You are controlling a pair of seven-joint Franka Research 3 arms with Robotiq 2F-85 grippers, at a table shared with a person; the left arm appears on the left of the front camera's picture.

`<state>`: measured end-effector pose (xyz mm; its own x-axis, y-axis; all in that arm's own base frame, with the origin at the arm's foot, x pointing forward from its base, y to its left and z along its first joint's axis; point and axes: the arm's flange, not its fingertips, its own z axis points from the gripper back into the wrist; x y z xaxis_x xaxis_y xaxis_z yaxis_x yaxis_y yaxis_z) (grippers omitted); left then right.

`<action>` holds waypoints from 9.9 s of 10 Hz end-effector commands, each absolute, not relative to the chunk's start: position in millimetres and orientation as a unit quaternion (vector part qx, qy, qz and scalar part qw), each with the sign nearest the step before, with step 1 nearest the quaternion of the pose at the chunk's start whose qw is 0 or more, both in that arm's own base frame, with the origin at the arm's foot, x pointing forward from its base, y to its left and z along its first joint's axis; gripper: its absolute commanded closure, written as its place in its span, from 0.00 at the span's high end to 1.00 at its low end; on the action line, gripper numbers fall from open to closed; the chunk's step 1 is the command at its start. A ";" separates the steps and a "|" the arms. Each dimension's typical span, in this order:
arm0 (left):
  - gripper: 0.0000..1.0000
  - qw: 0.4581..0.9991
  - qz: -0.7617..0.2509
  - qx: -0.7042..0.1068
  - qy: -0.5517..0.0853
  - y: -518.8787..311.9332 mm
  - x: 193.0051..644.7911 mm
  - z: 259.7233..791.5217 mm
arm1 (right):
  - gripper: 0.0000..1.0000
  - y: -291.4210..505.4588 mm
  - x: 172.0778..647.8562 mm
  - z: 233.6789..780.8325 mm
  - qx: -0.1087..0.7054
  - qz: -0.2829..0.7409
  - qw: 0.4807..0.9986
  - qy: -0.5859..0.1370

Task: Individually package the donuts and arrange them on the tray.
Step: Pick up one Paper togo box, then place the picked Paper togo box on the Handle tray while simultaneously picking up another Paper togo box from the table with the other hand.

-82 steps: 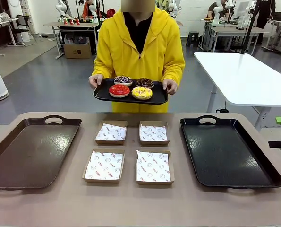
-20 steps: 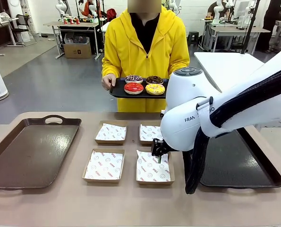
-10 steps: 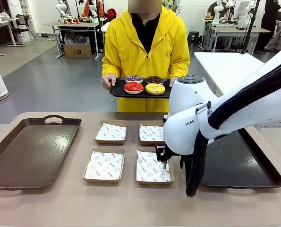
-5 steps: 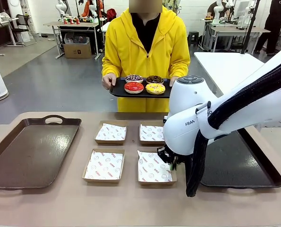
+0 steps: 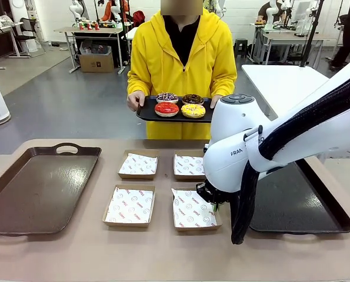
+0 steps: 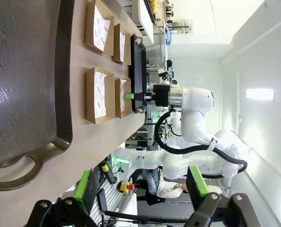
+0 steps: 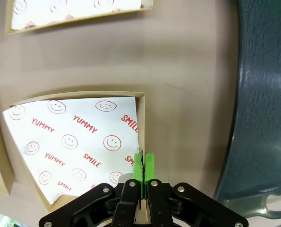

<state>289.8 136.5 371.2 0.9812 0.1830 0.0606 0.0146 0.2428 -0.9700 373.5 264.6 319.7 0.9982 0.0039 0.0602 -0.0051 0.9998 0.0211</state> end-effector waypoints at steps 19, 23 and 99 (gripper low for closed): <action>1.00 0.780 0.054 -0.617 -0.089 137.3 288.7 371.7 | 0.00 245.1 520.7 523.2 -0.008 0.009 1.000 -0.026; 1.00 0.780 0.054 -0.617 -0.089 137.3 288.7 371.7 | 0.00 245.1 520.7 523.2 -0.008 0.009 1.000 -0.026; 1.00 0.998 -0.022 0.000 -0.063 -255.3 394.2 325.9 | 0.01 60.3 403.8 362.7 0.018 -0.017 1.000 -0.014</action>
<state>389.4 -246.7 329.1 0.9918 -0.0720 0.1056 0.0740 0.9972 -0.0147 399.8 55.5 359.8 0.9991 -0.0122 0.0416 0.0112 0.9997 0.0219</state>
